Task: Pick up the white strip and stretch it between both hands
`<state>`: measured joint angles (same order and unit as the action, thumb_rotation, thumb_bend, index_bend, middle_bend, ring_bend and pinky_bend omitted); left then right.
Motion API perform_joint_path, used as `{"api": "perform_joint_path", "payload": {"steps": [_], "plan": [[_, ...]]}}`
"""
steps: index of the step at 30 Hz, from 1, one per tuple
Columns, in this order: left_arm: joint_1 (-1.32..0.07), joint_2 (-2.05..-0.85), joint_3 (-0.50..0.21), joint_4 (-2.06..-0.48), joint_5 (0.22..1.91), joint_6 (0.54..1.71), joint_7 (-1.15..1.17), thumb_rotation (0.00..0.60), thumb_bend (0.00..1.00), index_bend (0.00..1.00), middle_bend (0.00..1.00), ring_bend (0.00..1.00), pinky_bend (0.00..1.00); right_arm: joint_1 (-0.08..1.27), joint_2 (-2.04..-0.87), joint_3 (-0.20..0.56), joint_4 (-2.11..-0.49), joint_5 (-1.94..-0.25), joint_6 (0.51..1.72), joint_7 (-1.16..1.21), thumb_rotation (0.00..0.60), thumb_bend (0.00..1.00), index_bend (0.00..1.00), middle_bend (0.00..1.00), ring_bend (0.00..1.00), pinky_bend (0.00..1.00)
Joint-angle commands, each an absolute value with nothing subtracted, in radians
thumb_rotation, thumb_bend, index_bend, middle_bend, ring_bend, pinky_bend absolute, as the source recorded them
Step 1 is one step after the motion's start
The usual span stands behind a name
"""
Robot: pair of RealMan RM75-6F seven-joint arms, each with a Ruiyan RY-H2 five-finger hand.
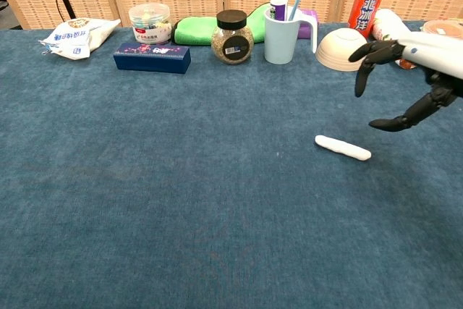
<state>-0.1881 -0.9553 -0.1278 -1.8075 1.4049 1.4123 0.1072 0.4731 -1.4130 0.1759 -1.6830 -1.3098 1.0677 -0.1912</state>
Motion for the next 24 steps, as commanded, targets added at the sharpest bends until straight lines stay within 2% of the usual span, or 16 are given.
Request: {"api": "perform_joint_path", "payload": {"steps": [1,24], "plan": [[-0.186,-0.948,-0.129,-1.809,1.401,1.415,0.109,0.198,0.40,0.22,0.10,0.12,0.08,0.491,-1.447,0.175,-1.649,-1.296,1.056,-0.199,0.600,0.27,0.43,0.12,0.08,0.00],[-0.173,-0.928,-0.117,-1.817,1.398,1.428,0.098,0.199,0.40,0.22,0.10,0.11,0.08,0.522,-1.584,0.142,-1.478,-1.250,1.053,-0.246,0.600,0.27,0.45,0.14,0.08,0.00]]}}
